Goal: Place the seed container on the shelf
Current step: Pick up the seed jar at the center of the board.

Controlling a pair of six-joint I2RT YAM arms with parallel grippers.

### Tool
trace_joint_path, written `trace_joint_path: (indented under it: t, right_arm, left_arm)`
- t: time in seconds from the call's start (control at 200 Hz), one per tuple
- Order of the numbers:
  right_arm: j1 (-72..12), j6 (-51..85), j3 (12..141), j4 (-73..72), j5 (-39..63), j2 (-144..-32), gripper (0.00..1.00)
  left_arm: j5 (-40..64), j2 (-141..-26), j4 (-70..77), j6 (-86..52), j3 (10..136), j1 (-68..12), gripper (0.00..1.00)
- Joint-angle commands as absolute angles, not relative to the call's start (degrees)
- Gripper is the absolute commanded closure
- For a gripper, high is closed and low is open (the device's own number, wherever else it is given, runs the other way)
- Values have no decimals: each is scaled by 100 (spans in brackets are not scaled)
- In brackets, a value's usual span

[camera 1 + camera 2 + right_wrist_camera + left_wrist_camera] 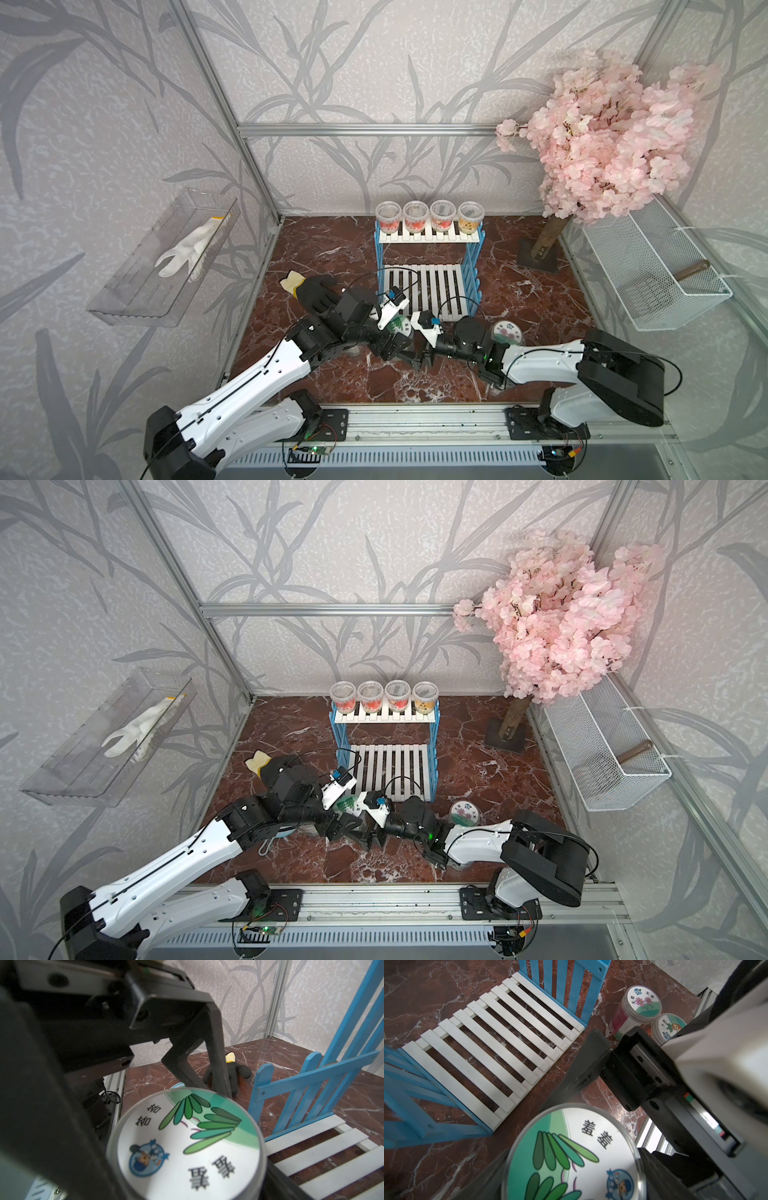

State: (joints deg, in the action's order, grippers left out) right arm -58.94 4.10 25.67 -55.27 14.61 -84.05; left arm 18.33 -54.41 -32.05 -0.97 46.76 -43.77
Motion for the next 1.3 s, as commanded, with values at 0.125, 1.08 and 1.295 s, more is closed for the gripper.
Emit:
trace_joint_path:
  t: [0.125,1.08,1.295]
  right_arm:
    - [-5895,510,2768,-5836,1608,-8682,5]
    - [-5853,780,2570,-7140,-496,-9728,20]
    - [-5803,784,2902,-6812,-1331,-9948,21]
  left_arm:
    - [2189,-5224,-2942,0,4584,-4395,27]
    - [-1281,-3174,-1818,-2013,3410,-4386,0]
    - [-2038,-2879,-2151,-2463,3205,-4373,0]
